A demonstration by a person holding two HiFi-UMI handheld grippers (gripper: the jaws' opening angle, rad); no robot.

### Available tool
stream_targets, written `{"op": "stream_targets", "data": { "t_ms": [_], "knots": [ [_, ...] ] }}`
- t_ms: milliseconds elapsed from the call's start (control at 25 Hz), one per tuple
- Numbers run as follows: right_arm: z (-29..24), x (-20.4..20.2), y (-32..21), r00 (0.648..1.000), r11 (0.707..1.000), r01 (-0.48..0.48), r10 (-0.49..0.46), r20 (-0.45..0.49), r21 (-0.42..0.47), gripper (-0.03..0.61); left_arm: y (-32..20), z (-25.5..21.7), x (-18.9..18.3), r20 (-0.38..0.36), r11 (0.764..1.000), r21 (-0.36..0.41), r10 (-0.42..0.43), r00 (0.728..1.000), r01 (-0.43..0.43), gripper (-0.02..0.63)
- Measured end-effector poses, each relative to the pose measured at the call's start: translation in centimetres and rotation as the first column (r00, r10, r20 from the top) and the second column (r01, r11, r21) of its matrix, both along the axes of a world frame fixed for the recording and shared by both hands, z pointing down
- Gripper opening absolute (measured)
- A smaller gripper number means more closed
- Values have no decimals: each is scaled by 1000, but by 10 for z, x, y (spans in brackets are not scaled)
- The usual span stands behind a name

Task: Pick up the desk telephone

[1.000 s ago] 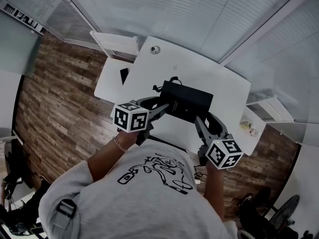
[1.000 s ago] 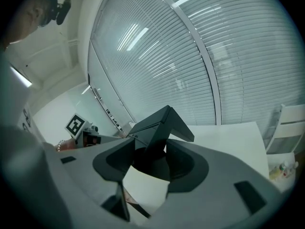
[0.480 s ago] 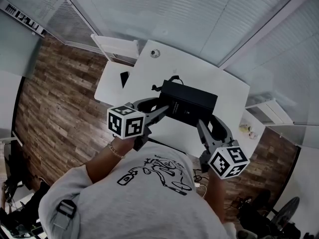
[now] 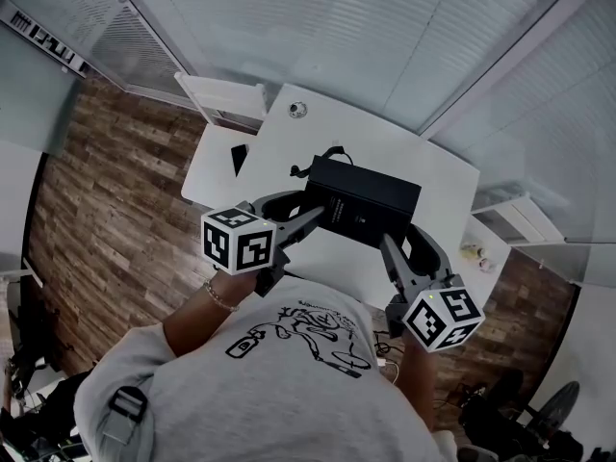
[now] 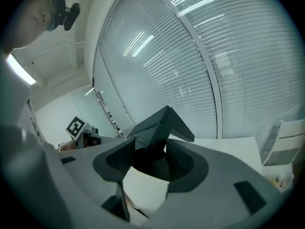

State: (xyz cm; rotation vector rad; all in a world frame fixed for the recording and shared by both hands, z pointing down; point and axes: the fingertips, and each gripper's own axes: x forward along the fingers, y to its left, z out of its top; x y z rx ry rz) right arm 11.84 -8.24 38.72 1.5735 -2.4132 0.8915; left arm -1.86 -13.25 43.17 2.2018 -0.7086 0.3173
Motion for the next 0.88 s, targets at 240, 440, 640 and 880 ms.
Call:
{"op": "stream_targets", "data": {
  "t_ms": [240,440,640,880],
  "knots": [
    [-3,1,1,1000,1000,-5,5,3,3,196,1,-3,1,-2,1000,3,4,1000,-4,202],
    [-2,2,-2,1000,1000,-7,7,3,-1,196,-2,-2,2,-3,1000,1,8,1000,-8,202],
    [-3,3,2,1000,1000,-7,7,5,3,196,2,-3,3,-3,1000,6,6,1000,-6,202],
    [-1,4,-9,1000,1000,-9,9,11,-3,196,-9,-1,4,-3,1000,-2,3,1000,-3,202]
  ]
}}
